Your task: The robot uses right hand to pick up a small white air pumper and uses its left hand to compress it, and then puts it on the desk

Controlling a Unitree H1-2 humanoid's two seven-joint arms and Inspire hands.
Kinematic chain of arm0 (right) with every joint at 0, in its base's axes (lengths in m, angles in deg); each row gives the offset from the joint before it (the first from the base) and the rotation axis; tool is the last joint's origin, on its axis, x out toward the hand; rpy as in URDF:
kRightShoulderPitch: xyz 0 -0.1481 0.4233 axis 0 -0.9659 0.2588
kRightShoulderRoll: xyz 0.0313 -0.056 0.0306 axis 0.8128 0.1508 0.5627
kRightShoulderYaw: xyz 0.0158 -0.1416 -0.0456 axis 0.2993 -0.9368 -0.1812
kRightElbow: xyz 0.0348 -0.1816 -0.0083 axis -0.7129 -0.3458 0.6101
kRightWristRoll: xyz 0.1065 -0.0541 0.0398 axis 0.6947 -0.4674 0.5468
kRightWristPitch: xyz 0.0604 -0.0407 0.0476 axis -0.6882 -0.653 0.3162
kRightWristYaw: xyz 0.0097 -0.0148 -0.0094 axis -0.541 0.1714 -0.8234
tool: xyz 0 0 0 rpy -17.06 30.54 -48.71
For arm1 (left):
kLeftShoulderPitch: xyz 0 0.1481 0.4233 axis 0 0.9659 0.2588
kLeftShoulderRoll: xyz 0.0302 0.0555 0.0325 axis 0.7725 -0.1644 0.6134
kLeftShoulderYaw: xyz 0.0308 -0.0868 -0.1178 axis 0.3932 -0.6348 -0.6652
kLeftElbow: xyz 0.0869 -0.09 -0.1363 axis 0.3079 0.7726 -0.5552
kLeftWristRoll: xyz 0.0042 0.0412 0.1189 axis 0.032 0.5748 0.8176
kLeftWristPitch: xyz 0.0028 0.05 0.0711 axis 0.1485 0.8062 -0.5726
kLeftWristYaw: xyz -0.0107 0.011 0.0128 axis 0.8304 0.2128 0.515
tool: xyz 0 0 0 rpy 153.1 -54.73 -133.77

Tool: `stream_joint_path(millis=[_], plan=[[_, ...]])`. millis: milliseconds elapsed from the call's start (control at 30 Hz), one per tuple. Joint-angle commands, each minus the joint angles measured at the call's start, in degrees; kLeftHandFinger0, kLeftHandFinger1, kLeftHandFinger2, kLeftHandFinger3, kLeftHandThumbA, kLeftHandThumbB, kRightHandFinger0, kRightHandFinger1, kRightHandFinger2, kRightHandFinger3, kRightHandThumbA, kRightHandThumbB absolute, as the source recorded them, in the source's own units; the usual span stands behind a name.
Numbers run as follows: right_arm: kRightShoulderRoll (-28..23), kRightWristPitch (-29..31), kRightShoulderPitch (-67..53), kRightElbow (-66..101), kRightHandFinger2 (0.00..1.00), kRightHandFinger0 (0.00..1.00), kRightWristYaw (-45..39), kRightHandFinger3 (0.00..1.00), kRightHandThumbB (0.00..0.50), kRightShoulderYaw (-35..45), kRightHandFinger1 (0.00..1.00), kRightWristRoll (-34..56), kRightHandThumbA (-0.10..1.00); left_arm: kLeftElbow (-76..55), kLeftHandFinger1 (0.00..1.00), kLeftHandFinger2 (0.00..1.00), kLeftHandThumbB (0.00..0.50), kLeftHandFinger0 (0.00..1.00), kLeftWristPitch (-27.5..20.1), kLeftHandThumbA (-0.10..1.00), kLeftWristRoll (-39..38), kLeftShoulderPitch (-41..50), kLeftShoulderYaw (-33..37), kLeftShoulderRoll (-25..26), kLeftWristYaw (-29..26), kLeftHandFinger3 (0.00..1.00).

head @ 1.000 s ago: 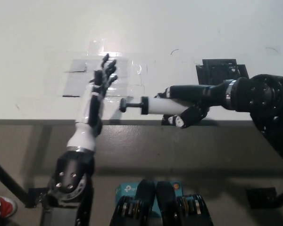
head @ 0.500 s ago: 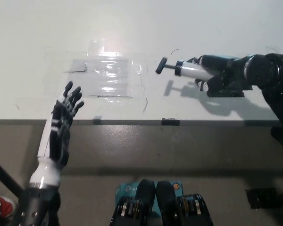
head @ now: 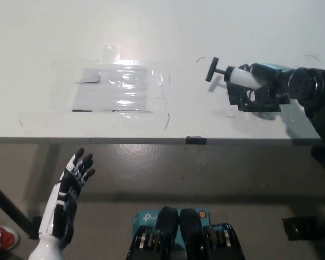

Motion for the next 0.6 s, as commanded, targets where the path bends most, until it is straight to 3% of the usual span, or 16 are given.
stream_joint_path(millis=[0,33,67,100,200,400,567], plan=[[0.02,8.55,5.84,-5.39,0.99,0.25,10.19,0.90,0.211,1.35,0.72,-0.96,-0.10,-0.57,1.00,1.00,0.275,1.00,-3.74,1.00,-2.36,0.21,0.57,0.53,2.21,1.00],[0.16,8.79,6.03,-6.34,1.00,0.36,9.70,0.93,0.250,1.49,0.79,-0.55,-0.10,-0.62,1.00,1.00,0.273,1.00,-3.87,1.00,-1.55,0.10,0.62,0.44,1.77,1.00],[0.12,6.68,6.31,-5.45,1.00,0.67,6.00,1.00,0.267,1.03,1.00,-0.48,0.11,-0.44,1.00,1.00,0.275,1.00,-3.93,1.00,-1.67,-0.09,0.61,0.37,1.74,1.00],[0.19,5.84,6.89,-5.69,1.00,0.97,2.74,1.00,0.308,0.38,1.00,-0.44,0.33,-0.38,1.00,1.00,0.271,1.00,-3.85,1.00,-2.50,-0.11,0.53,0.33,2.03,1.00],[0.34,4.69,7.39,-5.48,1.00,1.00,-2.92,1.00,0.498,-1.29,1.00,-0.75,0.60,-0.51,1.00,1.00,0.263,1.00,-4.12,1.00,-1.64,-0.19,0.51,0.57,1.69,1.00],[0.08,4.76,5.35,-1.87,1.00,1.00,-1.56,1.00,0.500,-0.53,1.00,-0.50,0.72,-0.35,1.00,1.00,0.291,1.00,-4.12,1.00,-1.85,-0.71,0.55,0.62,2.14,1.00],[-0.19,4.64,5.14,0.32,1.00,1.00,-3.04,1.00,0.500,0.27,1.00,0.42,0.71,-0.74,1.00,1.00,0.292,1.00,-3.83,1.00,-0.45,-0.66,0.56,0.36,1.58,1.00]])
